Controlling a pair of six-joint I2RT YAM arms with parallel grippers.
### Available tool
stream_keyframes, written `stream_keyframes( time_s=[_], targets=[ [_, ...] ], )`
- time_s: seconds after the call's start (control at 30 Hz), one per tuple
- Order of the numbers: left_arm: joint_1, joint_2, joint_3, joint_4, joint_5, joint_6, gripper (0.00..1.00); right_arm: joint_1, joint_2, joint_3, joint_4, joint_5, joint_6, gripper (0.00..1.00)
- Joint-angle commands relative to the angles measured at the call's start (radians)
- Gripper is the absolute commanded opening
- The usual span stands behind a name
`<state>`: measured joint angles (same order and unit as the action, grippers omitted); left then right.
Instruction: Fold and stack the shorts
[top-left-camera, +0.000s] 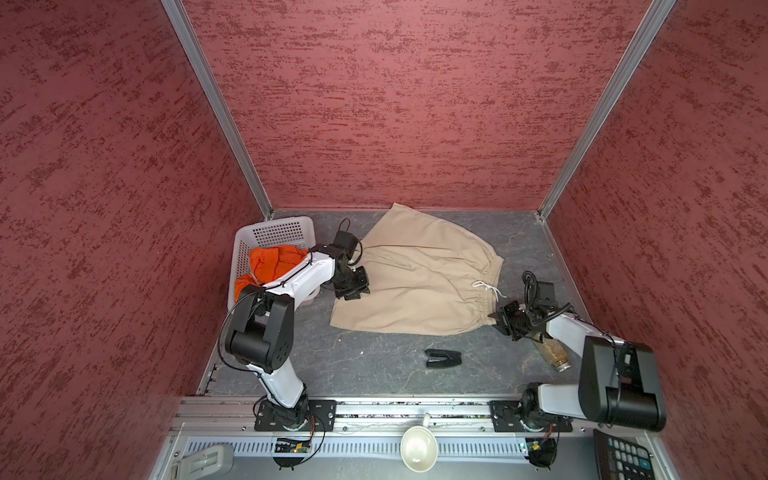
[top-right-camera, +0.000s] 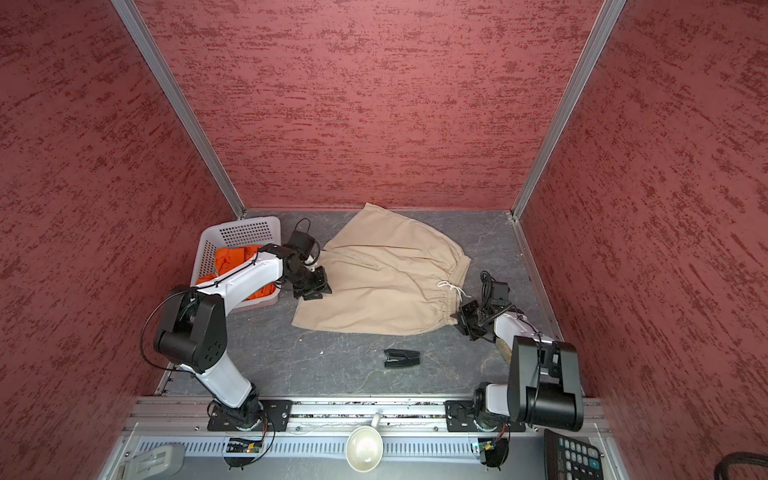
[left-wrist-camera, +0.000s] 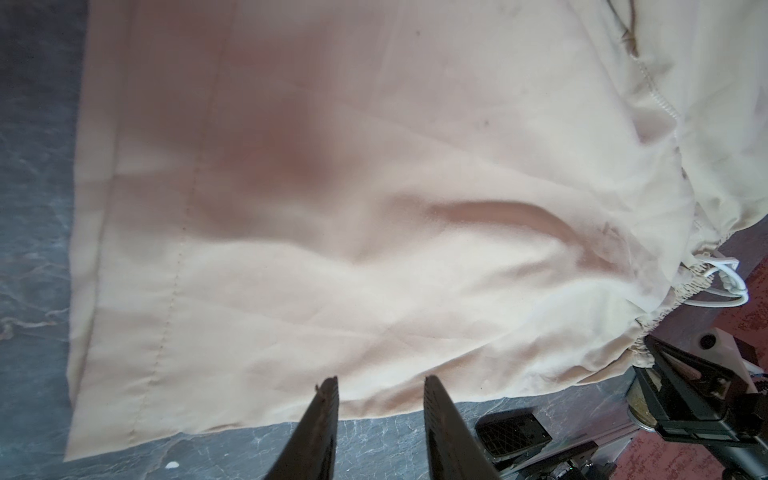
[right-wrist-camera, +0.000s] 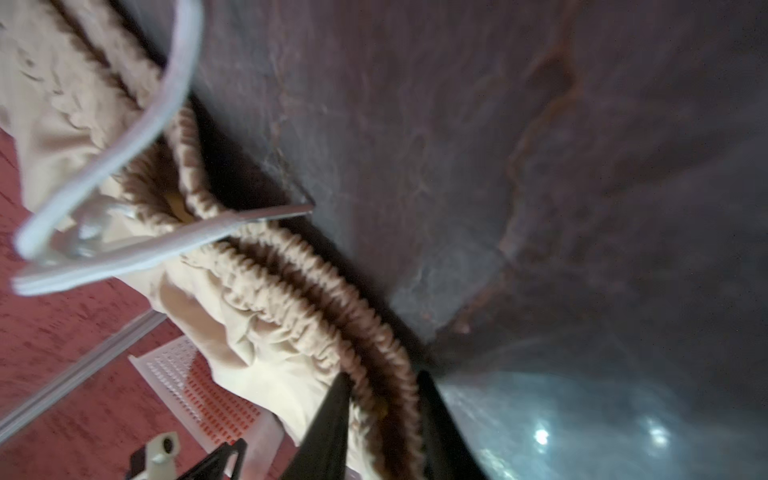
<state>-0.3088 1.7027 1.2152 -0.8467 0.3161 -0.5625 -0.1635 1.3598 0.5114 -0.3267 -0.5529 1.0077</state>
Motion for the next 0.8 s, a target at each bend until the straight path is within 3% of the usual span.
stream_keyframes(
  time_s=[0.0,0.13,0.37,0.57,0.77],
  targets=[
    [0.000,0.003,-0.004,-0.014,0.011,-0.018,0.38,0.002,-0.007,-0.011,0.020,0.012,0.020,0.07],
    [0.008,-0.050,-0.046,-0.025,0.046,-0.104,0.45,0.002,-0.046,-0.020,-0.021,0.028,0.020,0.03],
    [0.045,-0.159,-0.094,-0.108,-0.025,-0.267,0.48,0.002,-0.070,-0.033,-0.033,0.019,0.026,0.04],
    [0.008,-0.225,-0.148,-0.194,-0.162,-0.576,0.47,0.002,-0.065,0.001,-0.090,0.014,-0.018,0.04],
    [-0.042,-0.332,-0.237,-0.195,-0.354,-0.763,0.48,0.002,-0.031,0.059,-0.152,0.019,-0.093,0.05]
  ],
)
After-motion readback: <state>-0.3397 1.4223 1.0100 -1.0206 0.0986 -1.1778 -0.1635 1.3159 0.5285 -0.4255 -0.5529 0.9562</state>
